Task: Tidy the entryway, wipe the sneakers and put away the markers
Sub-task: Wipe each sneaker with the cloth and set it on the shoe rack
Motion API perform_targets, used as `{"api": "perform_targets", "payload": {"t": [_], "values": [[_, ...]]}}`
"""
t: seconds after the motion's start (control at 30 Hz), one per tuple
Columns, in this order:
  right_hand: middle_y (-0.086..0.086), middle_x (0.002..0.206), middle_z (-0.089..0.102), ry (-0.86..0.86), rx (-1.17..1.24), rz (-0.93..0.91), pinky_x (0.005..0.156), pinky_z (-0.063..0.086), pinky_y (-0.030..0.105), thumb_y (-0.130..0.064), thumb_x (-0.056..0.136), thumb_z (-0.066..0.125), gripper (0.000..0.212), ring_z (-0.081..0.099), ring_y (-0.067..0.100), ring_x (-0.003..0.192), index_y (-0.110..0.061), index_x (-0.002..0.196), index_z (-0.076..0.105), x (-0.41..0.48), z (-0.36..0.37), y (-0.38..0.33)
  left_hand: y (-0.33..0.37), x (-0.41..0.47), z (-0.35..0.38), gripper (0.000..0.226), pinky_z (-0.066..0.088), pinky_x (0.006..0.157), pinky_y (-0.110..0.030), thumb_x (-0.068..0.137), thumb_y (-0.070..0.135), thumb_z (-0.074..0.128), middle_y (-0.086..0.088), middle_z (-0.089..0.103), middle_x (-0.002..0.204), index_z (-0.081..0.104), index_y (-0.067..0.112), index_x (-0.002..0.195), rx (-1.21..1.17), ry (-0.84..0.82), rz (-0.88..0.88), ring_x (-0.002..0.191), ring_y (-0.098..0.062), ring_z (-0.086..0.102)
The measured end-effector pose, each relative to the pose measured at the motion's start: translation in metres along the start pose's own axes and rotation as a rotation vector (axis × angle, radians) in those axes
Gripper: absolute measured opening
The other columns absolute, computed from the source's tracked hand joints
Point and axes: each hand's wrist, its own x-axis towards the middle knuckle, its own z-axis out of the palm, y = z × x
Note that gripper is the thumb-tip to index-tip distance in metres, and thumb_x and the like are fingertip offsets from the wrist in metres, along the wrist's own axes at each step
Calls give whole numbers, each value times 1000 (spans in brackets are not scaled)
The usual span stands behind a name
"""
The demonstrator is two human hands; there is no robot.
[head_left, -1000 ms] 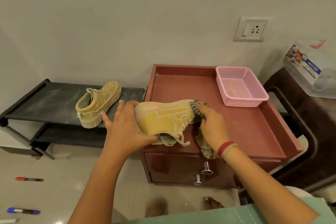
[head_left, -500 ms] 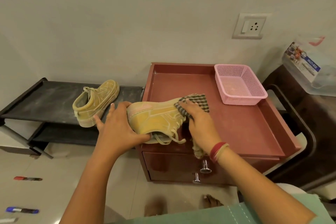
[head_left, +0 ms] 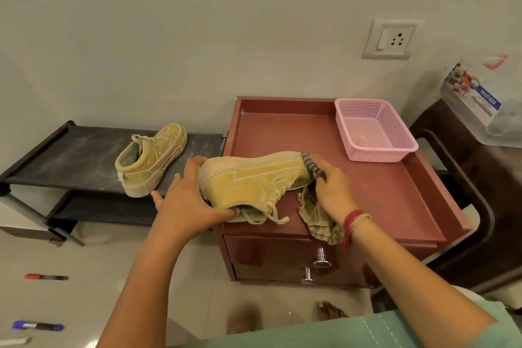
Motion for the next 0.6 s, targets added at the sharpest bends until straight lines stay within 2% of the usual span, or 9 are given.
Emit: {"api": "perform_targets", "payload": {"t": [0.1, 0.17, 0.23, 0.33, 0.4, 0.47, 0.53, 0.6], "values": [[1, 134, 52, -7, 1, -96, 102, 23, 10, 12, 85, 39, 55, 44, 15, 127, -14, 132, 52, -12, 6, 2, 2, 0, -1, 98, 20, 107, -65, 48, 62, 77, 5, 51, 125, 19, 46, 125, 2, -10, -12, 133, -34, 38], [5, 129, 57, -17, 23, 0, 100, 33, 19, 9, 87, 40, 51, 49, 23, 123, -15, 130, 53, -3, 3, 12, 4, 0, -2, 99, 21, 107, -65, 43, 68, 69, 9, 50, 117, 18, 46, 125, -24, -19, -30, 133, -33, 39], [10, 121, 61, -16, 21, 67, 94, 39, 25, 5, 89, 41, 46, 53, 29, 116, -15, 128, 55, 1, 0, 15, 5, 0, -2, 100, 18, 108, -65, 44, 67, 69, 8, 51, 116, 18, 45, 126, -34, -17, -29, 133, -34, 38], [2, 130, 56, 32, 7, -54, 100, 26, 12, 10, 86, 41, 52, 45, 12, 122, -13, 131, 53, -12, 3, 2, 2, 0, -1, 103, 13, 110, -65, 50, 63, 78, 3, 50, 132, 18, 43, 131, -9, -15, -24, 135, -32, 36], [1, 131, 54, 27, 1, -110, 100, 22, 7, 13, 84, 40, 56, 42, 6, 119, -13, 132, 51, -18, 7, 1, 2, 0, -2, 106, 18, 110, -64, 43, 70, 72, 7, 49, 126, 19, 45, 131, -39, -29, -34, 133, -30, 38], [4, 130, 56, 11, 40, -10, 97, 28, 12, 10, 87, 40, 53, 48, 15, 121, -15, 133, 51, -9, 5, 8, 3, 0, -3, 106, 26, 107, -62, 37, 75, 66, 11, 45, 118, 18, 49, 128, -93, -49, -52, 128, -28, 43], [7, 126, 60, 12, 59, 63, 93, 35, 19, 6, 89, 42, 48, 53, 24, 118, -15, 131, 53, -3, 3, 14, 1, 0, -2, 108, 31, 105, -61, 35, 76, 67, 11, 44, 119, 19, 48, 127, -119, -49, -57, 125, -26, 45], [2, 123, 60, 41, 67, 22, 93, 33, 16, 7, 88, 42, 48, 52, 16, 115, -15, 130, 54, -7, 2, 11, 0, -1, -2, 114, 30, 106, -60, 33, 79, 66, 7, 47, 128, 22, 41, 131, -101, -49, -69, 126, -25, 44]]}}
